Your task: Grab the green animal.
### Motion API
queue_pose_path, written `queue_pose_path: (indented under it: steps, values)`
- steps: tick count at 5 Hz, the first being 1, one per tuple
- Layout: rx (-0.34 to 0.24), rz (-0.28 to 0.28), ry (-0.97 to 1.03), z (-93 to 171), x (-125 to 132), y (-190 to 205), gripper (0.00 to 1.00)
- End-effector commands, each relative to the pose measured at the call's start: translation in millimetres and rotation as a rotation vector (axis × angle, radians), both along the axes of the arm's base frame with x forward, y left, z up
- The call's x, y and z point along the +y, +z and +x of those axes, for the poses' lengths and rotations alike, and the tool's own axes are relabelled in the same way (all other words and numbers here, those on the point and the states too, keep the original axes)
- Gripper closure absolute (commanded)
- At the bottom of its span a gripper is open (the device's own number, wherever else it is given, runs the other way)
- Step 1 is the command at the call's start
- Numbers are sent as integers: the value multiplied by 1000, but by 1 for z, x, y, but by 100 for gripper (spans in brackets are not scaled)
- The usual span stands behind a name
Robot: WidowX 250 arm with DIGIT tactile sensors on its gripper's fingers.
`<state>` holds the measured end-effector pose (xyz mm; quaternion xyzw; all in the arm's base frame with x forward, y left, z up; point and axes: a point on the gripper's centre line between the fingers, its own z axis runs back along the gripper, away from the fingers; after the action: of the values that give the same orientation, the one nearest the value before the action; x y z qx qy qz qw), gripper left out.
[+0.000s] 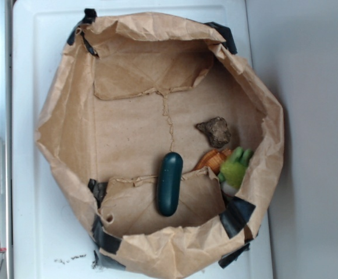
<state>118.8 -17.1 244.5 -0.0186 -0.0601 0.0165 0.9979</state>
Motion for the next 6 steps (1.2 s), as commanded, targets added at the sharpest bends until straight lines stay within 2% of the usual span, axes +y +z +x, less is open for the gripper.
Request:
queue_pose_path:
  steps: [1,2,4,5,6]
  values:
    - [0,0,0,0,0,0,0]
    - [10,-5,144,26,7,2,0]
    - [10,-5,144,26,7,2,0]
    - [-64,31,-104,46,12,-12,0]
    - [-53,37,-279,72,13,-34,0]
